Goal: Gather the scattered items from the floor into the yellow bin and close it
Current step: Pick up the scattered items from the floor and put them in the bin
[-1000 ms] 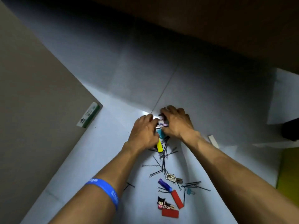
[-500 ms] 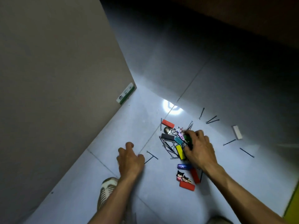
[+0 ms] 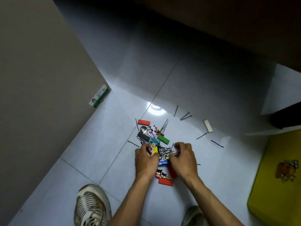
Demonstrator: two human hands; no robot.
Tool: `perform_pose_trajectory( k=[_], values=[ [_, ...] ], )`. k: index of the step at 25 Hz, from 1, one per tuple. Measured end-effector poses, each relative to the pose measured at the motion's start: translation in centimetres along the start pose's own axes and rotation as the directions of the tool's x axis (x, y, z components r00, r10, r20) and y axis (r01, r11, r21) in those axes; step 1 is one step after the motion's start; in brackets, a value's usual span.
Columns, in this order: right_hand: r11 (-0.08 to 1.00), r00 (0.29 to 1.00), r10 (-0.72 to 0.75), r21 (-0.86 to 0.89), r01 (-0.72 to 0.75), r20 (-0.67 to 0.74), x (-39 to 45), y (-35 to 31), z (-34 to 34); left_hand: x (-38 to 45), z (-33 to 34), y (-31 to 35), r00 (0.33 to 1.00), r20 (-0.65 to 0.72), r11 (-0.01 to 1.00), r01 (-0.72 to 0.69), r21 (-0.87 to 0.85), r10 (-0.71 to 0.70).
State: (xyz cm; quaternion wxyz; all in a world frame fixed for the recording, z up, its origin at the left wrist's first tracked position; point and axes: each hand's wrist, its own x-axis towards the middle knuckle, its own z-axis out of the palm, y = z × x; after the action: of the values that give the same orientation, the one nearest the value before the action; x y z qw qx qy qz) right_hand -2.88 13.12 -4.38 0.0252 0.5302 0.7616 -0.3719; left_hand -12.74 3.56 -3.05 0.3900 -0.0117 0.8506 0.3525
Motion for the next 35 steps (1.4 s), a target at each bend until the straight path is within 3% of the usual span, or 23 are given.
perform_pose_trajectory(
  k=[2,4,7,9,12,14,16,18,19,21,25,27,30,32,35],
  values=[
    [0.999,0.988,-0.049,-0.010,0.048,-0.148,2.7,0.2,-2.2,1.5,-0.8,1.1,0.991,-0.127,0.999,-0.038,0.034,0.042],
    [0.998,0.957,0.022,-0.053,-0.039,-0.289,7.0,1.8,-5.8,4.0,-2.5,2.3,0.964,-0.251,0.991,-0.062,0.119,0.090],
    [0.950,0.948,0.194,-0.192,-0.245,-0.251,11.1,3.2,-8.4,7.1,-2.7,4.7,0.968,-0.209,0.963,-0.082,0.257,0.138],
    [0.970,0.978,0.115,-0.192,-0.148,-0.173,11.0,2.0,-7.0,7.1,-0.6,5.9,0.971,-0.077,0.925,-0.189,0.330,0.226],
    [0.975,0.993,-0.117,-0.185,0.120,0.028,8.5,0.0,-3.2,5.9,2.5,5.9,0.931,0.173,0.885,-0.362,0.295,0.323],
    [0.929,0.964,-0.267,-0.265,0.259,0.008,8.0,-1.0,-2.3,5.5,2.4,5.6,0.931,0.124,0.893,-0.363,0.264,0.342],
    [0.881,0.930,-0.364,-0.343,0.324,-0.057,10.2,-2.3,-3.3,5.6,0.6,5.0,0.948,-0.105,0.910,-0.254,0.326,0.302],
    [0.864,0.945,-0.326,-0.415,0.286,-0.028,13.0,-3.3,-4.7,5.6,-1.6,3.6,0.946,-0.272,0.912,-0.054,0.406,0.177],
    [0.857,0.959,-0.282,-0.447,0.258,0.013,13.6,-3.6,-5.1,5.1,-2.3,2.6,0.950,-0.290,0.913,0.015,0.408,0.114],
    [0.838,0.955,-0.281,-0.460,0.294,0.099,12.6,-3.8,-3.9,3.9,-2.2,1.4,0.975,-0.213,0.934,0.010,0.358,0.071],
    [0.834,0.881,-0.426,-0.289,0.471,0.207,6.6,-1.6,-1.2,2.7,0.8,2.8,0.979,0.041,0.959,-0.203,0.198,0.198],
    [0.873,0.916,-0.381,-0.276,0.402,0.126,5.3,0.9,-2.4,2.4,0.5,2.8,0.989,-0.027,0.978,-0.140,0.151,0.146],
    [0.962,0.992,-0.129,-0.247,0.120,-0.019,4.2,4.8,-5.0,1.1,-0.9,0.8,0.992,-0.128,0.985,0.033,0.171,-0.012],
    [0.986,1.000,-0.003,-0.169,0.002,-0.006,3.9,4.2,-4.7,0.1,-0.2,1.4,0.996,-0.087,0.994,0.045,0.103,-0.036],
    [0.999,0.995,-0.034,-0.002,0.034,0.098,3.0,-0.5,-1.0,0.1,2.8,3.8,0.999,-0.002,0.992,0.034,-0.121,-0.034]
  ],
)
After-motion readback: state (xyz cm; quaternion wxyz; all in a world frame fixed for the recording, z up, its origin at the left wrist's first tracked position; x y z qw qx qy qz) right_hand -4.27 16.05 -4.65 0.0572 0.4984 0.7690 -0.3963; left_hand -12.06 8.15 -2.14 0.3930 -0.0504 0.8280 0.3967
